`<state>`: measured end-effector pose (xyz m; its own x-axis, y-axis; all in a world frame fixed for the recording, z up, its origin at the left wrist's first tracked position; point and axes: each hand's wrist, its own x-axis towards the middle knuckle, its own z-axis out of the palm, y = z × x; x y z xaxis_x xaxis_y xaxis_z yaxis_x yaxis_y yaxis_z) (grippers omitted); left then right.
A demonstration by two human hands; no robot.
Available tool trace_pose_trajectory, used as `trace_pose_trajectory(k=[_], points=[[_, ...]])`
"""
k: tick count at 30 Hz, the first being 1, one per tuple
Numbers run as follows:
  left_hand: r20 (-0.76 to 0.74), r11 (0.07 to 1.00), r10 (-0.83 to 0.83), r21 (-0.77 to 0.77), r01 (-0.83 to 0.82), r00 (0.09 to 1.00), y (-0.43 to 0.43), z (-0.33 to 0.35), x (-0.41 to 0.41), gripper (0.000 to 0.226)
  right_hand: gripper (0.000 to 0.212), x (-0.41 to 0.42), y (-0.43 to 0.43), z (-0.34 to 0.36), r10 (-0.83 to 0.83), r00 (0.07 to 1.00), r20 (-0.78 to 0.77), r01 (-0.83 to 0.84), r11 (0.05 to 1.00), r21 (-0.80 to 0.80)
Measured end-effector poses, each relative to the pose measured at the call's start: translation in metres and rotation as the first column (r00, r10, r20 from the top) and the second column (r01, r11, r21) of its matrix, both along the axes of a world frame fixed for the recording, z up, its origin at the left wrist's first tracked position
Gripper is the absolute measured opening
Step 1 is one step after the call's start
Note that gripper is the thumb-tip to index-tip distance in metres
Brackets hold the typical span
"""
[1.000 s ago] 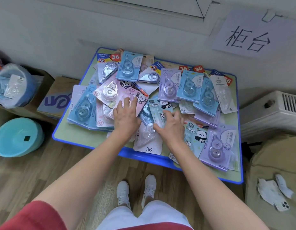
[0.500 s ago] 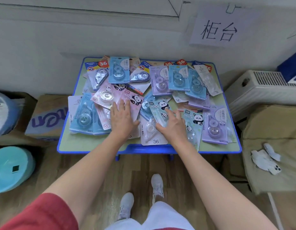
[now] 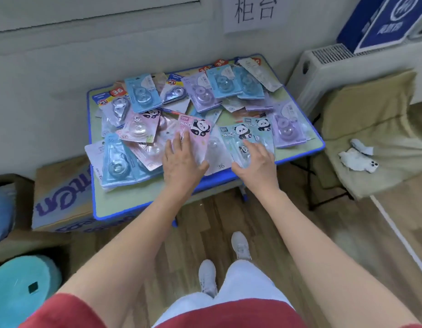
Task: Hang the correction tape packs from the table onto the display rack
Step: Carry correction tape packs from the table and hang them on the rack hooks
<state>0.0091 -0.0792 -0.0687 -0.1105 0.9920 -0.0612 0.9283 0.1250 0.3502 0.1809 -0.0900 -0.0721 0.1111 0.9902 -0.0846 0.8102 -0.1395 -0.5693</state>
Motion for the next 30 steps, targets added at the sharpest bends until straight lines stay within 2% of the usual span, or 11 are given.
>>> trace_pose_trajectory(k=[7, 14, 20, 30], points=[[0.003, 0.96, -0.278, 0.045, 0.278, 0.96, -0.052, -0.004, 0.073, 0.084, 0.063, 0.057, -0.104, 0.0, -0.34, 0.94, -0.032, 0.34, 0.94, -0.011], [-0.082, 0.833, -0.548, 0.034, 0.552, 0.832, -0.137, -0.014, 0.156, 0.083, 0.063, 0.117, -0.237, -0.006, -0.603, 0.797, -0.031, 0.603, 0.798, -0.025], [-0.034, 0.696, -0.716, 0.042, 0.717, 0.697, -0.254, -0.021, 0.22, 0.085, 0.063, 0.153, -0.389, -0.008, -0.761, 0.648, -0.038, 0.761, 0.649, -0.024], [0.028, 0.397, -0.918, 0.078, 0.915, 0.396, -0.47, -0.036, 0.311, 0.081, 0.06, 0.189, -0.636, -0.013, -0.927, 0.373, -0.047, 0.927, 0.374, -0.026]])
